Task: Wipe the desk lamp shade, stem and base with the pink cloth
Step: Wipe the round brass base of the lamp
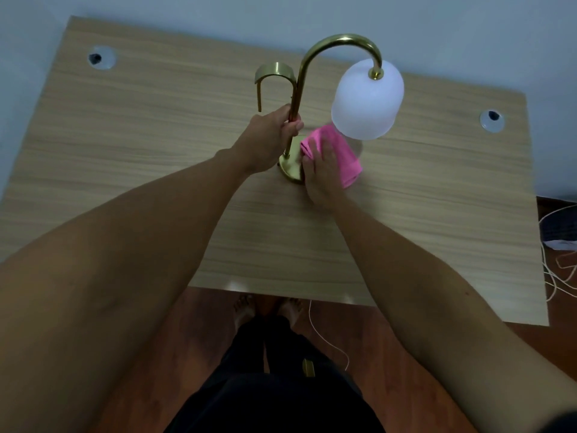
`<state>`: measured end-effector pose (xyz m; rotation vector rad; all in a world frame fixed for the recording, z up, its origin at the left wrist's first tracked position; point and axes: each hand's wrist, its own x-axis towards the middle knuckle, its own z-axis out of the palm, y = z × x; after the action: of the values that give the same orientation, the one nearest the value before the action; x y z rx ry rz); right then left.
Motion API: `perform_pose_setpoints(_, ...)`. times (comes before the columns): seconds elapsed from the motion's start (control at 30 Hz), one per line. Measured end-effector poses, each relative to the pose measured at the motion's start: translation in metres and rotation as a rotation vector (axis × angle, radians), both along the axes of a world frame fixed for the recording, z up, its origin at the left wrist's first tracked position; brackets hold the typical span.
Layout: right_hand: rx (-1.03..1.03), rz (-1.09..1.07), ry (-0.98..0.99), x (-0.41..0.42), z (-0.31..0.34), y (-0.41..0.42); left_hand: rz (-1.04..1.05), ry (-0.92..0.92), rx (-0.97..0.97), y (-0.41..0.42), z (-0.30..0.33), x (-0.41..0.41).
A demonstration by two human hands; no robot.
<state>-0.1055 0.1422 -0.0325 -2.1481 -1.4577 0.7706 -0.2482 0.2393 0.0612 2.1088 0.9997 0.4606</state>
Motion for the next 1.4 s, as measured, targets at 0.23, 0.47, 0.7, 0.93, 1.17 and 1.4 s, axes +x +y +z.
perform_pose_setpoints(0.23,-0.155,-0.227,-0.327,-0.076,-0.005,-0.011,0.001,-0.007,-0.034,0.0,-0.002,0.001)
perform_pose_setpoints(0.47,-0.063,-0.561,0.246,-0.118,0.041,-0.013,-0.014,0.015,-0.057,-0.002,0.005,0.0)
perform_pose_setpoints(0.7,-0.076,-0.675,1.06,-0.064,0.066,-0.049,-0.014,0.021,-0.072,-0.003,0.01,-0.003)
perform_pose_setpoints(0.93,0.371,-0.93,0.81,0.014,0.084,-0.044,-0.022,0.022,-0.076,-0.002,0.012,-0.005)
perform_pose_setpoints(1.17,0.225,-0.271,0.245,-0.028,0.036,-0.02,-0.013,0.026,-0.094,-0.003,0.011,-0.003)
perform_pose_setpoints(1.4,0.18,0.261,-0.422,-0.052,-0.02,-0.041,-0.038,0.029,-0.088,-0.001,0.009,-0.002)
